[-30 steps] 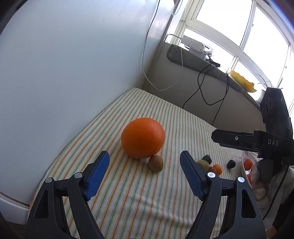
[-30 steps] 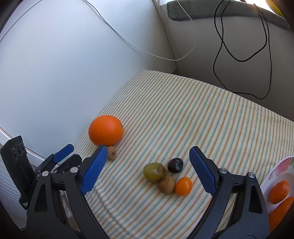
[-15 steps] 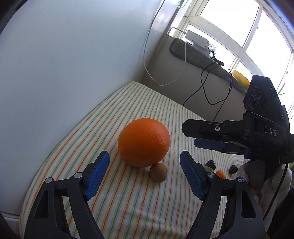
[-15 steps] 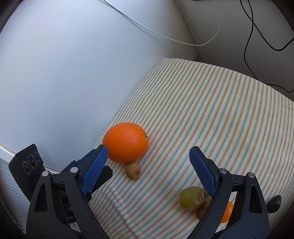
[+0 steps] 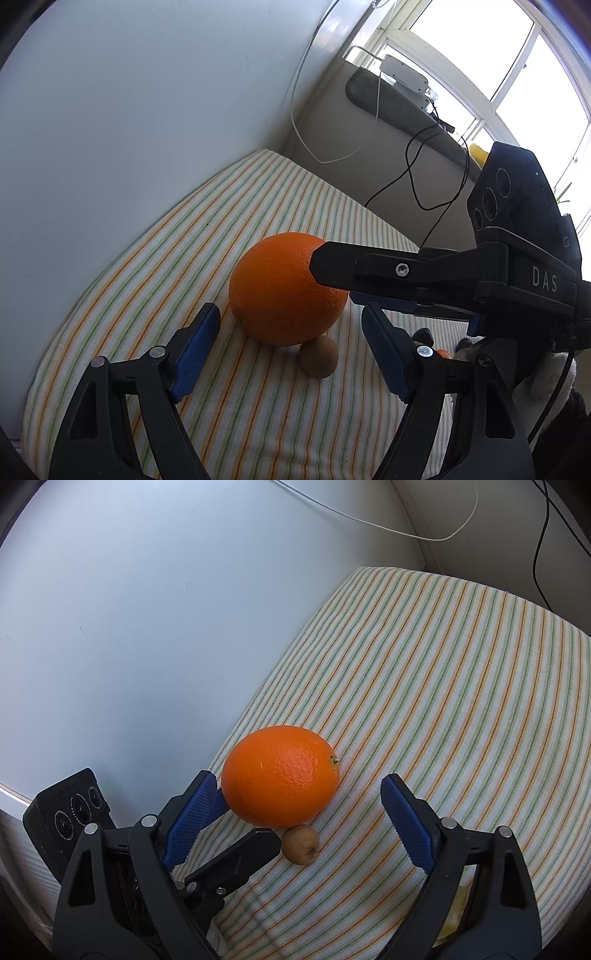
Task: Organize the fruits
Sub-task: 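Move the right tool around the other large orange, then close the right tool around the large orange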
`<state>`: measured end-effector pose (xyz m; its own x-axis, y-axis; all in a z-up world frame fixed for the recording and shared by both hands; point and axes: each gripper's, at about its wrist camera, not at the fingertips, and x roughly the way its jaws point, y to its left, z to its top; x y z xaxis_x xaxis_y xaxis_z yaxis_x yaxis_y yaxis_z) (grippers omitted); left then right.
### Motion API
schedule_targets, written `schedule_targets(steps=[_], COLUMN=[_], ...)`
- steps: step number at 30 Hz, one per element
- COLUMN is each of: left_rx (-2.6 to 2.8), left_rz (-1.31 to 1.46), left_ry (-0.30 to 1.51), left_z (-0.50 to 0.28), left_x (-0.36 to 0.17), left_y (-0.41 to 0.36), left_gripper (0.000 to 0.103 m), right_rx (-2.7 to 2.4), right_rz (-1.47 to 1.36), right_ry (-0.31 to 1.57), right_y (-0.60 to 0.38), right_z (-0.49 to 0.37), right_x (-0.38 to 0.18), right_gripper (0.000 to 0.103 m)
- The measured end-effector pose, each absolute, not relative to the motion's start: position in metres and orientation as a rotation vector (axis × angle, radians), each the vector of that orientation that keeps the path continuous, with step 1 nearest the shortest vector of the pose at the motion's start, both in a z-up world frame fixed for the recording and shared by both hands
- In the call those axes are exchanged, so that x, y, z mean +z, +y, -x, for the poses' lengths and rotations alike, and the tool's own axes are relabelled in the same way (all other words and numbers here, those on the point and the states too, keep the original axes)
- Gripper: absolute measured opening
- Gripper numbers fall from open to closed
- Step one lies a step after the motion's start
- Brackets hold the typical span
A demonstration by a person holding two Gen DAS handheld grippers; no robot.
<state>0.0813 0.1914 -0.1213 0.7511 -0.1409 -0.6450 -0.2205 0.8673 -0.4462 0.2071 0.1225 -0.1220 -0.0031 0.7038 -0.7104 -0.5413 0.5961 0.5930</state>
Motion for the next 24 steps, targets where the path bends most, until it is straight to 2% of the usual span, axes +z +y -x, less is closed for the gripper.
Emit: schedule_targets(steps=[4, 7, 9, 11, 14, 24], left_rx=[0.039, 0.036, 0.035, 0.038, 0.039, 0.041], left_rz=[0.543, 0.541, 0.538, 0.534, 0.535, 0.505], left_ry=[0.727, 0.731, 0.732, 0.729, 0.726, 0.698], left_z=[-0.082, -0.082, -0.083, -0.083, -0.082, -0.076], left_x=[-0.122, -0.123, -0.123, -0.124, -0.124, -0.115], left_y=[0.193, 0.194, 0.194, 0.194, 0.194, 0.186], left_gripper=[0.076, 0.068, 0.066, 0.065, 0.065, 0.065], right_rx=[0.994, 1.006, 1.012, 1.024, 1.039, 1.033], right_rz=[-0.168, -0.163, -0.155, -0.156, -0.166, -0.179], right_ry=[1.235, 1.238, 1.239, 1.247, 1.246, 1.22], right_y=[0.124, 0.13, 0.133, 0.138, 0.142, 0.133], right_z=[-0.209, -0.211, -0.213, -0.215, -0.214, -0.199], right_x=[-0.13, -0.131, -0.133, -0.137, -0.136, -0.128], right_gripper=[0.093, 0.092, 0.09, 0.08, 0.074, 0.073])
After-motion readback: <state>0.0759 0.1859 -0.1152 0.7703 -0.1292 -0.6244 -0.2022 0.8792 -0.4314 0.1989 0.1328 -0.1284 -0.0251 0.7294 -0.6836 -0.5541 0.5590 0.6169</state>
